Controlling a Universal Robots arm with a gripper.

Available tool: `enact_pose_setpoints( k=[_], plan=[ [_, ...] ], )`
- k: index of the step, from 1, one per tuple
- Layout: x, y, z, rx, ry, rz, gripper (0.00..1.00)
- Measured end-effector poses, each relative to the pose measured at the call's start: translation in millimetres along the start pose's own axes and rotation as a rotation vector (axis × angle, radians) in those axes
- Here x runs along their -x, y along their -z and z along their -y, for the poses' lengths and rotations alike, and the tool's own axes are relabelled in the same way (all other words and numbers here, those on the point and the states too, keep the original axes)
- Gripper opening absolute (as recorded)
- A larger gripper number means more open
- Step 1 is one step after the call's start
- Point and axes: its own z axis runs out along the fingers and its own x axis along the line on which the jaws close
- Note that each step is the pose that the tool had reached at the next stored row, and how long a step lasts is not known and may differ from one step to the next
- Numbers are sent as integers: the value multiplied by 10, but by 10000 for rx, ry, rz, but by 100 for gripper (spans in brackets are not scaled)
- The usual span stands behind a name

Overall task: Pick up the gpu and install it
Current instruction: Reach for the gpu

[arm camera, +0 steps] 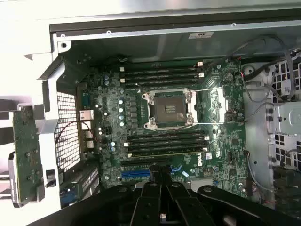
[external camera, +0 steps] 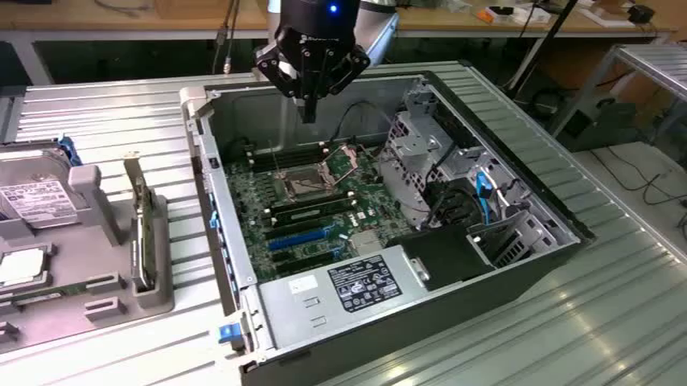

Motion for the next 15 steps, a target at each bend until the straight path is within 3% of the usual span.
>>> enact_pose_setpoints(
  k=[9, 15],
  plan=[
    [-2, -1, -1, 0, -1, 0, 11],
    [-71, 1, 3, 1, 0, 0, 11]
  ],
)
